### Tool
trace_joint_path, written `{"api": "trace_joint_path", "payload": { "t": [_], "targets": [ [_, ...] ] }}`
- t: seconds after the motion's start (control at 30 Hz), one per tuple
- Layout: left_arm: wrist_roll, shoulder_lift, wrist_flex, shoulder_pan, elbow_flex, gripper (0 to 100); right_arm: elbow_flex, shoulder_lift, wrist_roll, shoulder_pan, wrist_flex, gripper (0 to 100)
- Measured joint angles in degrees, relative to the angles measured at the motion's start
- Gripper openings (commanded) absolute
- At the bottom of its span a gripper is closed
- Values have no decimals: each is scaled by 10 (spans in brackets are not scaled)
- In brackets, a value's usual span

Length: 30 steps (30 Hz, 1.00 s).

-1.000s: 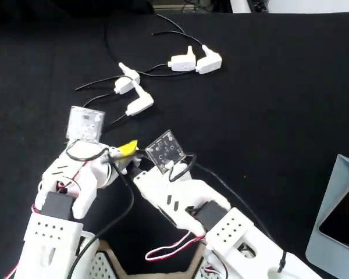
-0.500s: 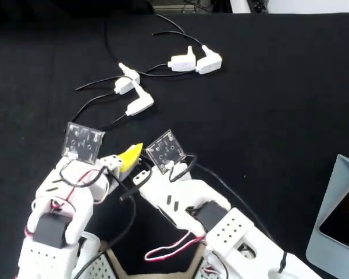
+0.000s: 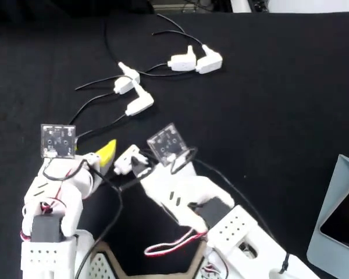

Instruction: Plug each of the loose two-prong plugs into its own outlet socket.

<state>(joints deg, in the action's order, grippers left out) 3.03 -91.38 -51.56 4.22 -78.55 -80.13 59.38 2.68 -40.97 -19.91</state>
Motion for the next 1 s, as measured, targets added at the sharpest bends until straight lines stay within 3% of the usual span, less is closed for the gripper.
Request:
{"api": "trace_joint_path", "payload": {
  "t": [0.43,1.0],
  "targets": [
    [-20,0,-3,21,-17,310,164,-306,-17,34,23,12],
    [-20,0,-3,21,-17,310,169,-411,-16,36,131,11]
  ]
}}
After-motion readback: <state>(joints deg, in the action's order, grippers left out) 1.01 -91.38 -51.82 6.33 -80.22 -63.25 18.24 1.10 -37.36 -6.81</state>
